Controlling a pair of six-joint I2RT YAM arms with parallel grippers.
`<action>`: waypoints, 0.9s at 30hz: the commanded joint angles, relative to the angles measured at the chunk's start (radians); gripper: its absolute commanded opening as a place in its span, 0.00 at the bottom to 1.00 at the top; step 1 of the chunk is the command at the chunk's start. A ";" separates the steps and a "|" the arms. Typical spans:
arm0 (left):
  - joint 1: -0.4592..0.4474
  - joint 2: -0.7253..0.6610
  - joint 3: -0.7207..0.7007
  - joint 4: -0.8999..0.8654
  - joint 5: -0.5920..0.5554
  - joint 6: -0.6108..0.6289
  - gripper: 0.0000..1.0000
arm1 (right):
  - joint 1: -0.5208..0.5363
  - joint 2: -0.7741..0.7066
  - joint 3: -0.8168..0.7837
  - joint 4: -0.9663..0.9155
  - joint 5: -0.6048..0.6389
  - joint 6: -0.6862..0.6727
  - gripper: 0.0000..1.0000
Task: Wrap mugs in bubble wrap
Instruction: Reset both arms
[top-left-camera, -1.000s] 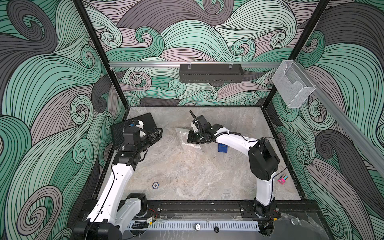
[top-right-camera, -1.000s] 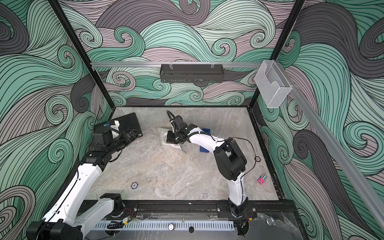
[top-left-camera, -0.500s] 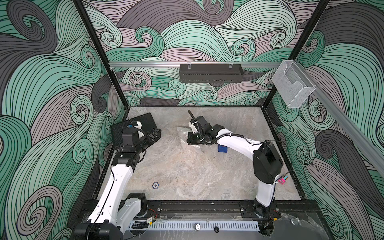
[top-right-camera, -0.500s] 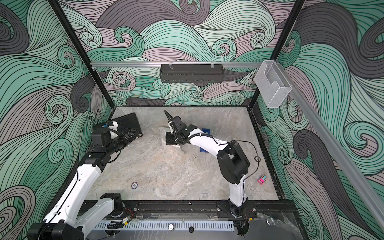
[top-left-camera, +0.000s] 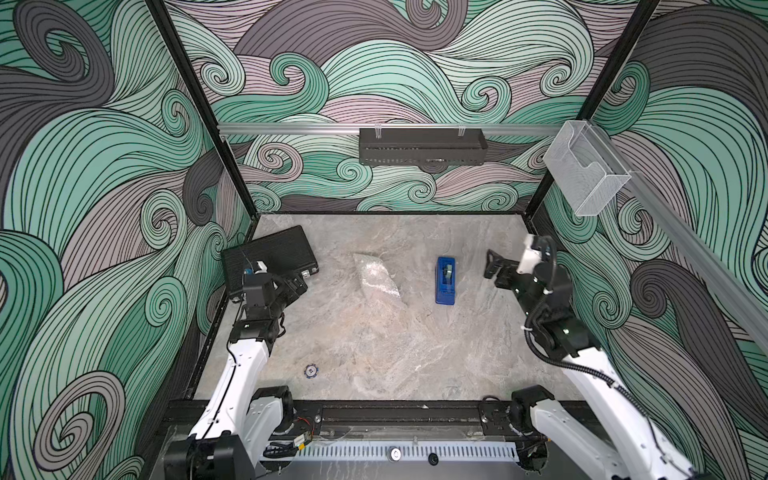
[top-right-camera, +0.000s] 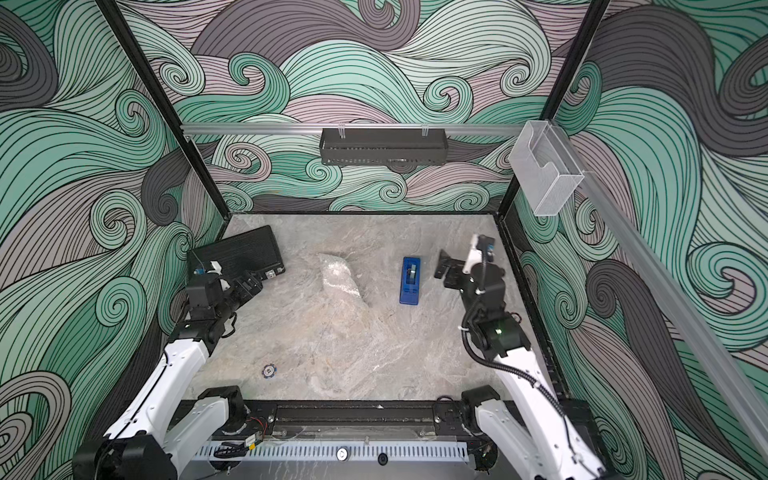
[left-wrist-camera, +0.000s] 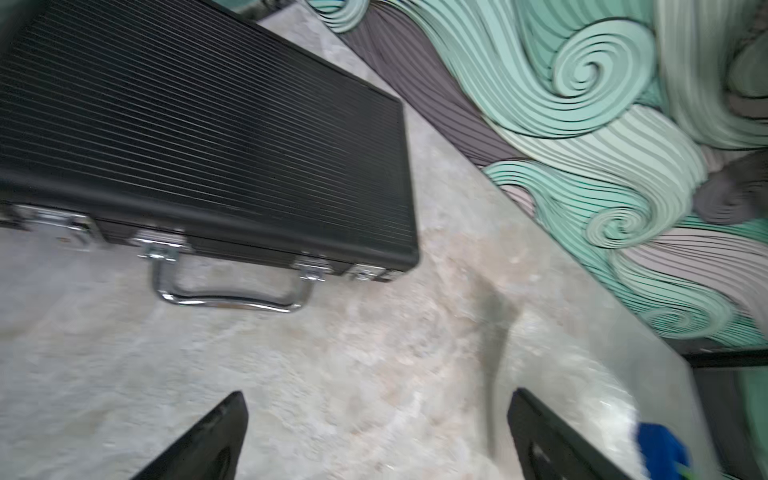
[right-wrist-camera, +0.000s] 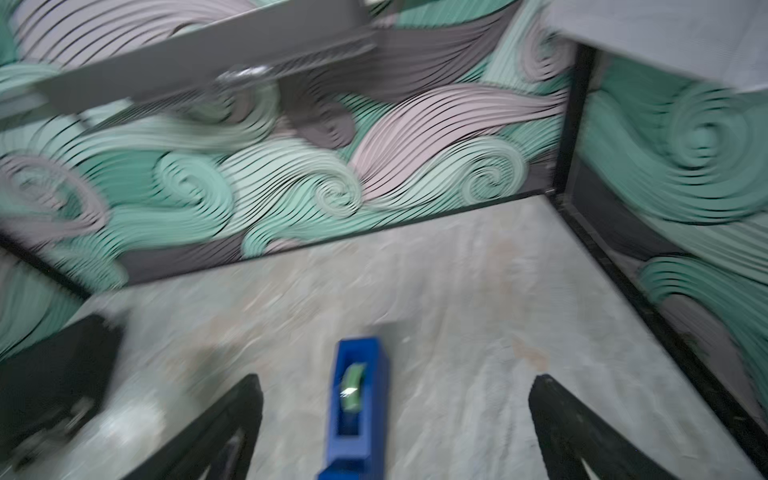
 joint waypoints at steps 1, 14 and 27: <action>0.014 0.072 -0.051 0.288 -0.165 0.182 0.99 | -0.064 0.130 -0.209 0.287 0.034 -0.125 0.99; 0.019 0.465 -0.120 0.758 -0.131 0.362 0.99 | -0.071 0.654 -0.323 0.976 -0.090 -0.282 0.99; -0.007 0.587 -0.059 0.760 -0.045 0.440 0.98 | -0.107 0.730 -0.229 0.865 -0.056 -0.224 0.99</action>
